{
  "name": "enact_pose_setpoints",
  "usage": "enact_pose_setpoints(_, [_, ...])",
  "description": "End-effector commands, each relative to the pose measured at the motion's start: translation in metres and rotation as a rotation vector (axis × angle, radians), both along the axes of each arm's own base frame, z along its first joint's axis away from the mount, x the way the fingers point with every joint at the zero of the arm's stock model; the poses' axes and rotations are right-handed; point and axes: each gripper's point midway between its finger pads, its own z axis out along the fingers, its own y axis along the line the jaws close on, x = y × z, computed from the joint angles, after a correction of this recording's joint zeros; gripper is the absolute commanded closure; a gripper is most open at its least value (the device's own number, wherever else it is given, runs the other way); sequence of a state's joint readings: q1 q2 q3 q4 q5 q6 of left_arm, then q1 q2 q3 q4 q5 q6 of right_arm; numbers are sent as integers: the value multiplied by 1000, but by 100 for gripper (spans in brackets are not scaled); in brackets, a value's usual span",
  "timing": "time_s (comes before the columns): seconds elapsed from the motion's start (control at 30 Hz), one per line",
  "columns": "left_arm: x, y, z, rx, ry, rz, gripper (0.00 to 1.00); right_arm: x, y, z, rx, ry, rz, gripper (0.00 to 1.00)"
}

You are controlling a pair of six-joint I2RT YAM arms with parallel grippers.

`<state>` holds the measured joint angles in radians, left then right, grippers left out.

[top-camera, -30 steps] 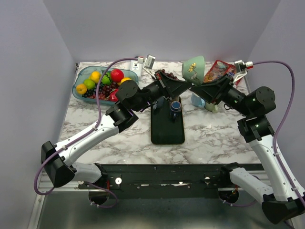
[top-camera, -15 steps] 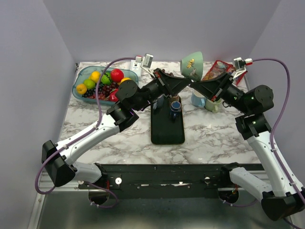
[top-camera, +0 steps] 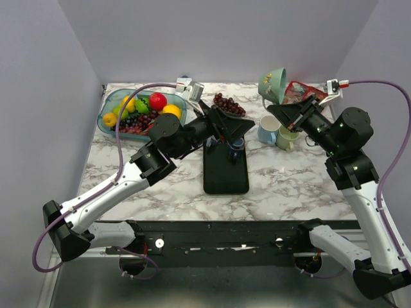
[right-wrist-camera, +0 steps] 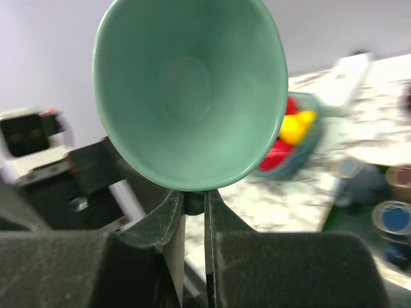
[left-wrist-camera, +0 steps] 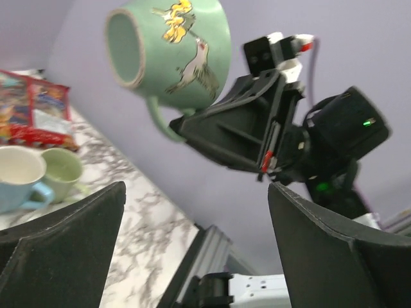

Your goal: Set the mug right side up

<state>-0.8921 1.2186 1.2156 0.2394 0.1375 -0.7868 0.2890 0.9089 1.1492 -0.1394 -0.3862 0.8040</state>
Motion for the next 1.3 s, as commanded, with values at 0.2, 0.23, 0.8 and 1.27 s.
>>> enact_pose_setpoints(0.2, [27,56,-72,385,20,292,1,18,-151,-121,-574,342,-761,99])
enact_pose_setpoints(0.23, [26,59,-76,410,19,297,1,15,-162,-139,-640,359,-797,99])
enact_pose_setpoints(0.8, [36,61,-126,566,55,281,1,40,-217,-276,-858,786,-844,99])
enact_pose_setpoints(1.27, [52,67,-136,548,90,230,1,75,-232,-344,-1001,902,-737,99])
